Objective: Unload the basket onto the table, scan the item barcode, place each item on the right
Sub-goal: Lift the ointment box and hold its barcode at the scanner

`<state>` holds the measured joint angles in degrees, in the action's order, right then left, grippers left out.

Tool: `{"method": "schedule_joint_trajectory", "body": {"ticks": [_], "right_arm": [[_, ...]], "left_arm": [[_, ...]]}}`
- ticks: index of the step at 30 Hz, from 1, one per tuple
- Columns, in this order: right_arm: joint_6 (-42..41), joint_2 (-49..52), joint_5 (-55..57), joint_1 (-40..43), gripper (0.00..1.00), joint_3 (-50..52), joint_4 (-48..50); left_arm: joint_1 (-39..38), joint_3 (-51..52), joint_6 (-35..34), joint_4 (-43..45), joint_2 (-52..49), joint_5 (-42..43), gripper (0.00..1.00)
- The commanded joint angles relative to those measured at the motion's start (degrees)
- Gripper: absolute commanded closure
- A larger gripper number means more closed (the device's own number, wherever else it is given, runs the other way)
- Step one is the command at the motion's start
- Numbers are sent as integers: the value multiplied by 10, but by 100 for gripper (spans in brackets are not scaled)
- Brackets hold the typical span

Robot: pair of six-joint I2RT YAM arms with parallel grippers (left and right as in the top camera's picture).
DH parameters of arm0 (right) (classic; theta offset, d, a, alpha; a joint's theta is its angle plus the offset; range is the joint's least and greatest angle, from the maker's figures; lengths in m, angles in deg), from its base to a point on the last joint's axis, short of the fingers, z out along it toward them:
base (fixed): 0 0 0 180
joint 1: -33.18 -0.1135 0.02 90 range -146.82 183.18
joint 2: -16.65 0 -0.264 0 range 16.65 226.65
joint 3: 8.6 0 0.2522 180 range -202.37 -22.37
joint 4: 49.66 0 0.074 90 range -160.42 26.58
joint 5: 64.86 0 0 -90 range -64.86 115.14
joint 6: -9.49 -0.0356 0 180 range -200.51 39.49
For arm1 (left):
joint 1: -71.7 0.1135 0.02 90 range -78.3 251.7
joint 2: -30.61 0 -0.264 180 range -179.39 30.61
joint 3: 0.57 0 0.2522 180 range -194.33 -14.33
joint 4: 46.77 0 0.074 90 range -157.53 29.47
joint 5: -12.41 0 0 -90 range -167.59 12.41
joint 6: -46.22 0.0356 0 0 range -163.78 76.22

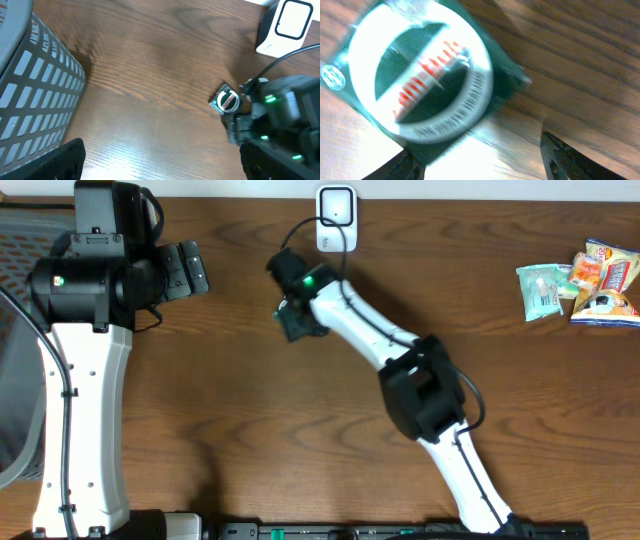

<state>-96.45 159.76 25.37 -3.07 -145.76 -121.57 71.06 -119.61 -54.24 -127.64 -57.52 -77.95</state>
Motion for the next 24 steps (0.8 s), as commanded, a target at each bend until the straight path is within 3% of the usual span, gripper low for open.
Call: {"method": "schedule_joint_trajectory", "body": {"ticks": [1, 6, 11, 16, 24], "right_arm": [[83, -28, -113, 43, 33, -1, -18], [67, -57, -258, 89, 23, -1, -3], [-43, -63, -314, 97, 21, -1, 72], [-96, -62, -209, 63, 20, -1, 125], [-244, -43, 128, -24, 12, 0, 101]], "left_arm": [[0, 0, 2, -2, -3, -3, 2], [0, 0, 2, -2, -3, -3, 2], [0, 0, 2, -2, -3, -3, 2], [0, 0, 2, -2, -3, -3, 2], [0, 0, 2, -2, -3, -3, 2]]}}
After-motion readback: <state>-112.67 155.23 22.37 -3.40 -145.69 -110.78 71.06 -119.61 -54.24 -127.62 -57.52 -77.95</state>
